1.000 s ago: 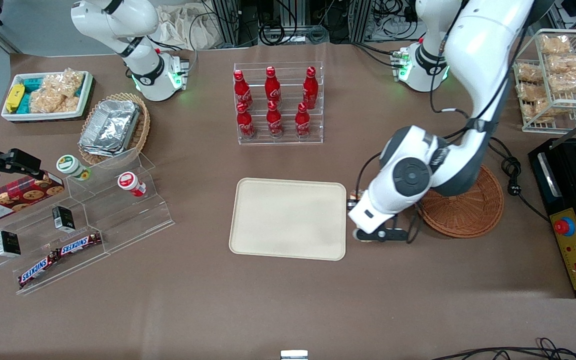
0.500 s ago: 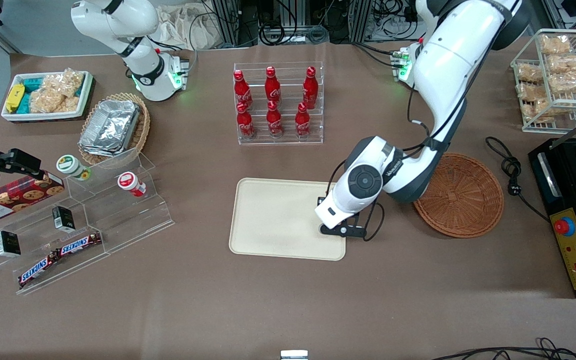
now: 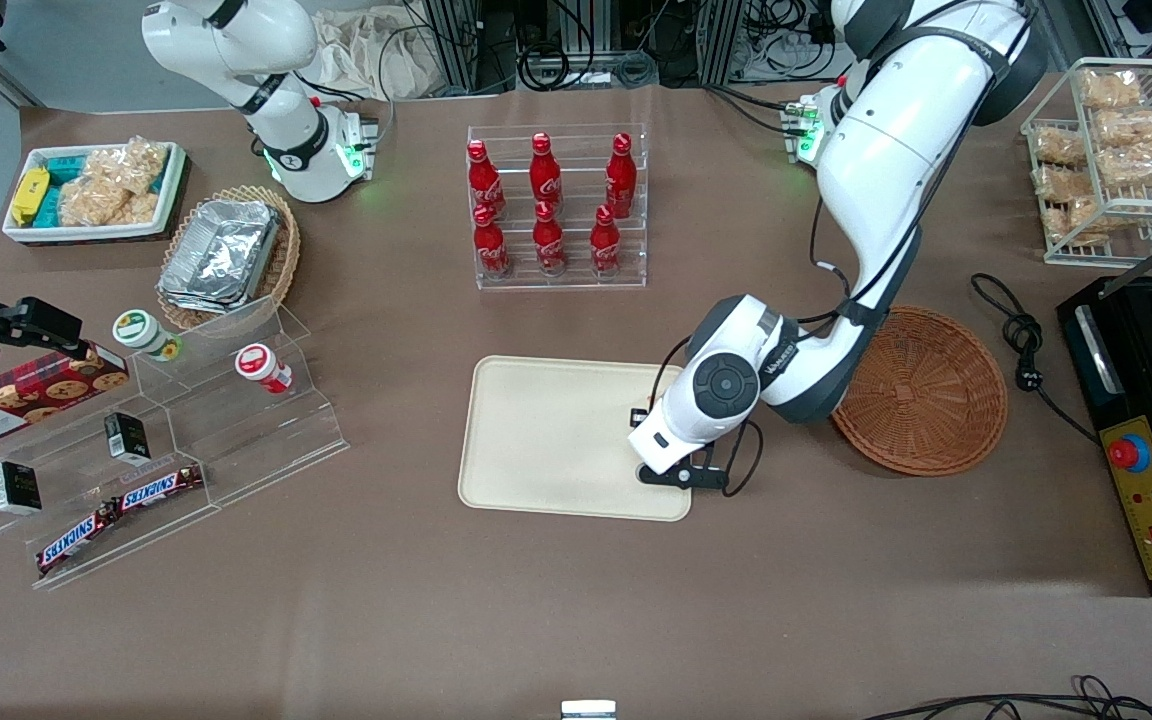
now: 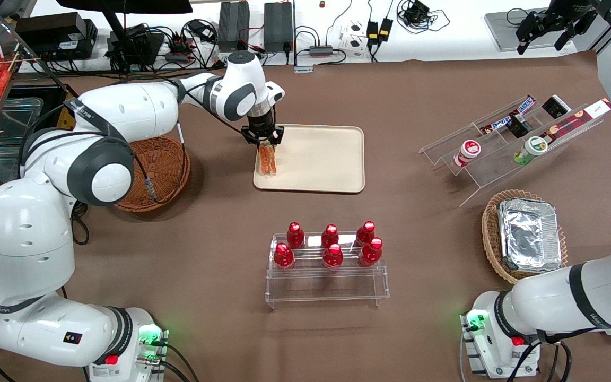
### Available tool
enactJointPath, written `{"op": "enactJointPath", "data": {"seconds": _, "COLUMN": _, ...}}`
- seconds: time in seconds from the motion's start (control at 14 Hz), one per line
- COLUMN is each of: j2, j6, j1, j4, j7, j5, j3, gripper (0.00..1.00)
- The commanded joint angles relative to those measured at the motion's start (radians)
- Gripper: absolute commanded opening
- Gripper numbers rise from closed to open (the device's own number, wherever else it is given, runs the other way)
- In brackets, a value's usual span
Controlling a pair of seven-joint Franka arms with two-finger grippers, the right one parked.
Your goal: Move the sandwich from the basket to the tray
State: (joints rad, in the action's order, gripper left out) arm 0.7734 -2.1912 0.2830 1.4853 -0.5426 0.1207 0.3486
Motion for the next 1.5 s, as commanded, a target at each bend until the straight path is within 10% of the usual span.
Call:
{"op": "enactJointPath", "data": {"seconds": 0.0, "j2": -0.009, "j6": 0.03, "j1": 0.007, "j4": -0.011, "j7": -0.039, "j5": 0.011, "j3": -0.003, "gripper": 0.99}}
{"op": "enactJointPath", "data": {"seconds": 0.71, "j2": -0.244, "j6": 0.341, "j1": -0.093, "j4": -0.017, "j7": 0.025, "j5": 0.01, "j3": -0.013, "gripper": 0.98}}
{"op": "enactJointPath", "data": {"seconds": 1.43, "j2": -0.543, "j6": 0.637, "j1": -0.091, "j4": -0.02, "j7": 0.435, "j5": -0.128, "j3": -0.327, "gripper": 0.98}}
